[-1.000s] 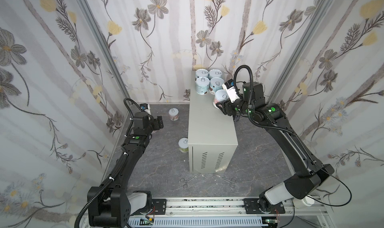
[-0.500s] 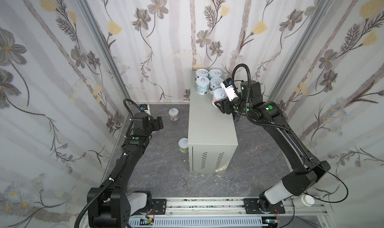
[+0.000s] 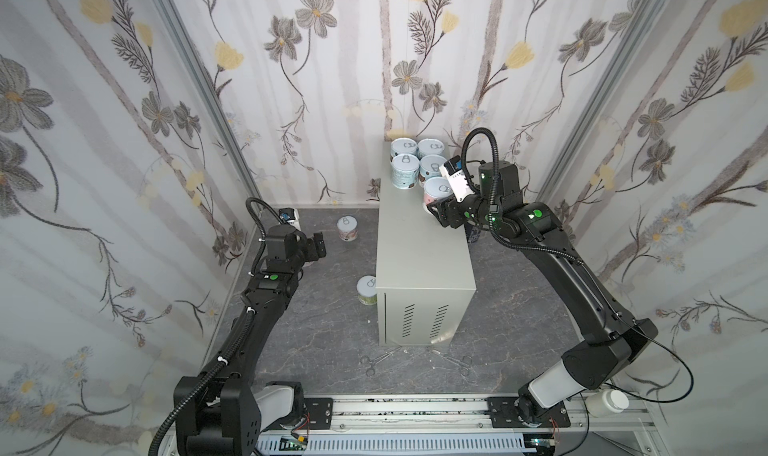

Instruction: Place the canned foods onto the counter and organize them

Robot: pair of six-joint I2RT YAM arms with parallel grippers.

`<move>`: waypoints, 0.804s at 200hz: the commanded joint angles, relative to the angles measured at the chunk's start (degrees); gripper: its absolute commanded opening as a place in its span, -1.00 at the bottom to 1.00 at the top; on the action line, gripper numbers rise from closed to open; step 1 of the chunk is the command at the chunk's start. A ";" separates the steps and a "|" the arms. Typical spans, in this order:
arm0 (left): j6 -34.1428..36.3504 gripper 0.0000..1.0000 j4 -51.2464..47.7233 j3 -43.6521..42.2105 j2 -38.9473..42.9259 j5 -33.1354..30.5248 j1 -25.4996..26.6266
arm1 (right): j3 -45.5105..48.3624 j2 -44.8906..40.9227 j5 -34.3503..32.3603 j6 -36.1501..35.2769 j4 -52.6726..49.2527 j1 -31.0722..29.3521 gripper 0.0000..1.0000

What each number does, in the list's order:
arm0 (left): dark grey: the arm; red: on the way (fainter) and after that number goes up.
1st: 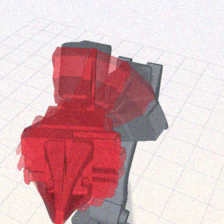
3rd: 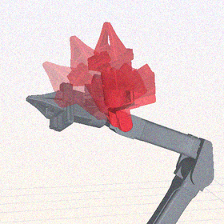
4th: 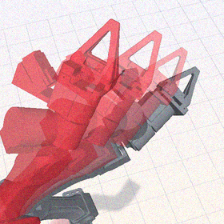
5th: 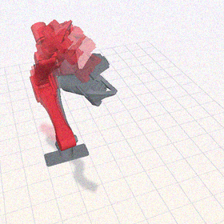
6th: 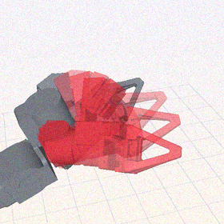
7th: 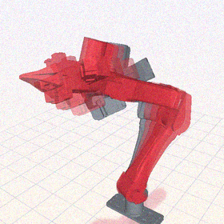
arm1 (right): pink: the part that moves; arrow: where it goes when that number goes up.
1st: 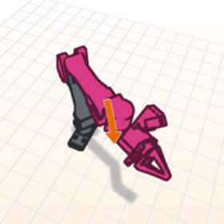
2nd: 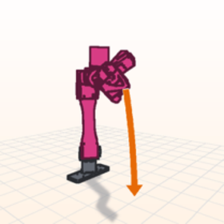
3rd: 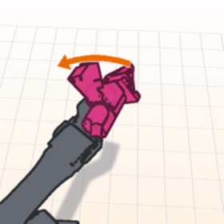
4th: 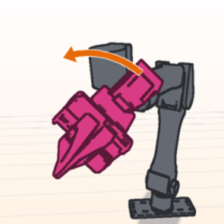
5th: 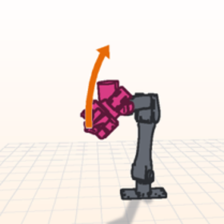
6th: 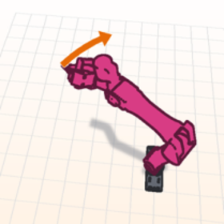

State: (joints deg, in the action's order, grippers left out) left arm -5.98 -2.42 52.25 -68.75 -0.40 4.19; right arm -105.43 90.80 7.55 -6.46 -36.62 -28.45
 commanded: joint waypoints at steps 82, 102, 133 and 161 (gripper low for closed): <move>0.31 0.80 1.98 -0.25 0.11 -0.83 -0.01 | -0.04 2.06 -1.37 -1.28 1.07 0.00 0.50; 0.45 0.80 2.15 -0.19 0.04 -0.91 -0.04 | 0.13 1.96 -1.99 -1.05 1.11 -0.02 0.50; 0.36 0.80 2.30 -0.03 -0.51 -0.31 -0.05 | 0.22 1.78 -2.89 -0.71 1.25 0.01 0.50; 0.54 0.80 2.33 -0.04 -0.44 -0.37 -0.05 | 0.40 1.37 -2.37 -0.49 1.64 0.02 0.60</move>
State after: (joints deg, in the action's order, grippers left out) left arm -5.96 -1.91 52.21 -69.17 -0.40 4.19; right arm -105.41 92.68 6.59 -6.44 -33.91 -28.42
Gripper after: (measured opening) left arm 0.901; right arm 0.767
